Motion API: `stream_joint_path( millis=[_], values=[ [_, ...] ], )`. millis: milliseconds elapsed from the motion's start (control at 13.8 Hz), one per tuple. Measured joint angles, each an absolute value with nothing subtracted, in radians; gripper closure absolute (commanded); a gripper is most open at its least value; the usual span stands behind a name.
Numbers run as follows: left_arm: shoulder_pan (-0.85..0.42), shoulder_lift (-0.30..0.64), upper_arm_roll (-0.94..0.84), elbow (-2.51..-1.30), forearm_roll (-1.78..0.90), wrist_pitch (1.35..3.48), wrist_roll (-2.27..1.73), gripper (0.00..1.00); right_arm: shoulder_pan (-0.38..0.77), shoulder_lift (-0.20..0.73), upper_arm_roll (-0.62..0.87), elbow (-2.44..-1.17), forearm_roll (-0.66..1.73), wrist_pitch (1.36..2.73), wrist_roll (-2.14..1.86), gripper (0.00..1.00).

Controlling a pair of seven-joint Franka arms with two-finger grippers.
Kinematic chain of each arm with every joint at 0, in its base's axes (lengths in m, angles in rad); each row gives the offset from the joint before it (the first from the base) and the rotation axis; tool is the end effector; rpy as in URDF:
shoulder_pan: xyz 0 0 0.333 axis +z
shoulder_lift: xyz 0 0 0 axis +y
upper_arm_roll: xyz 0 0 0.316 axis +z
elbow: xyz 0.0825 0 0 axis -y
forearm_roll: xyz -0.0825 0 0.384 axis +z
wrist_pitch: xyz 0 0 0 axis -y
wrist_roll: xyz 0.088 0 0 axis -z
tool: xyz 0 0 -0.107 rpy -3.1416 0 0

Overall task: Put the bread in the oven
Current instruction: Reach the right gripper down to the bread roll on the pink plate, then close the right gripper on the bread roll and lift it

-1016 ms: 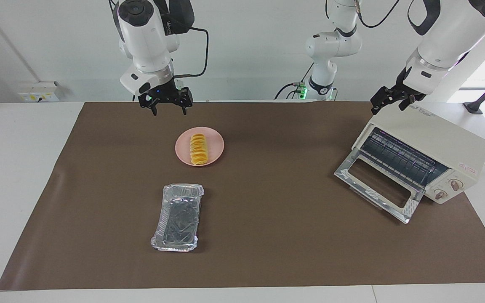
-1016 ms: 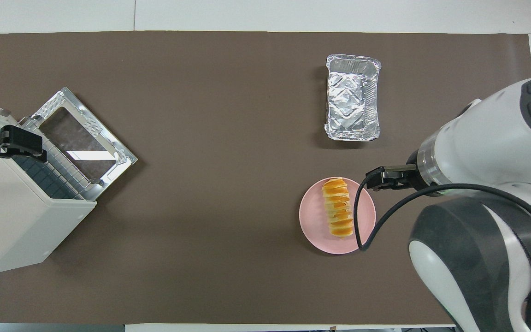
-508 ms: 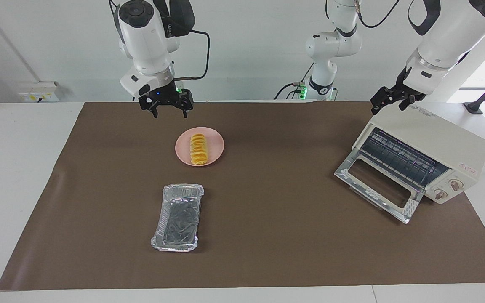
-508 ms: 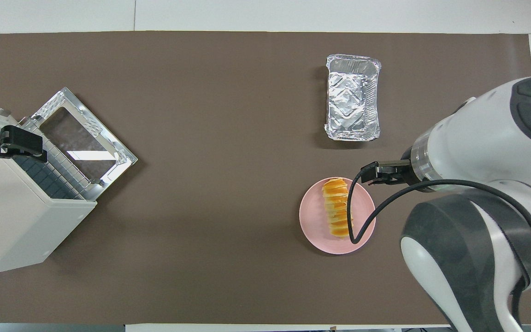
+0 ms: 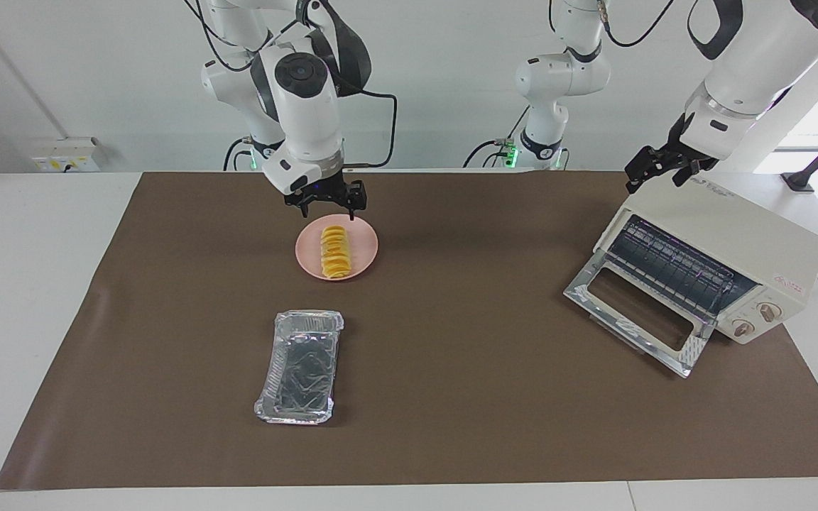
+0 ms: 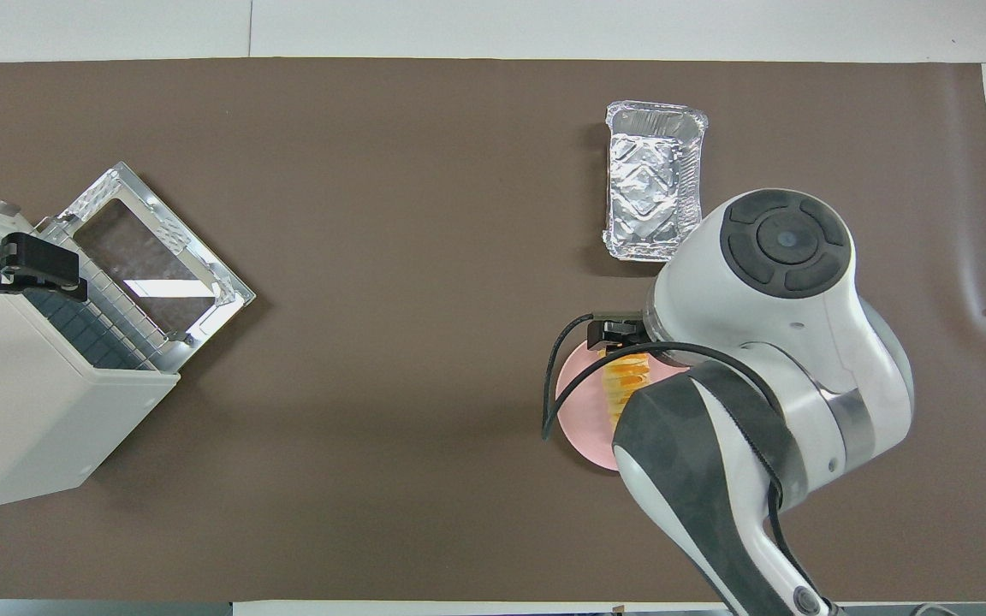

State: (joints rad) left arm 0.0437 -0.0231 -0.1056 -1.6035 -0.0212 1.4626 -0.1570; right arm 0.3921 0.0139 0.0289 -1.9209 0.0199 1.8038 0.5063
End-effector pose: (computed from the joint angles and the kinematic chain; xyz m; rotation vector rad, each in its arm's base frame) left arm 0.5336 -0.0362 0.6130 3.1268 0.1474 -0.1869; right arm 0.4998 0.2256 0.4706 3.0911 -0.1410 -0.1950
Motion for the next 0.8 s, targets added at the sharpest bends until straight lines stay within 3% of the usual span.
stream_joint_path(
  millis=[290,798],
  values=[
    [0.044,-0.023,-0.106,-1.604,-0.021,1.463,-0.157,0.00,0.392,0.012,0.028,-1.996,0.020,1.872,0.511,0.00],
    [0.044,-0.023,-0.106,-1.604,-0.021,1.463,-0.157,0.00,0.407,0.005,0.030,-2.208,0.020,2.136,0.513,0.00]
  ],
)
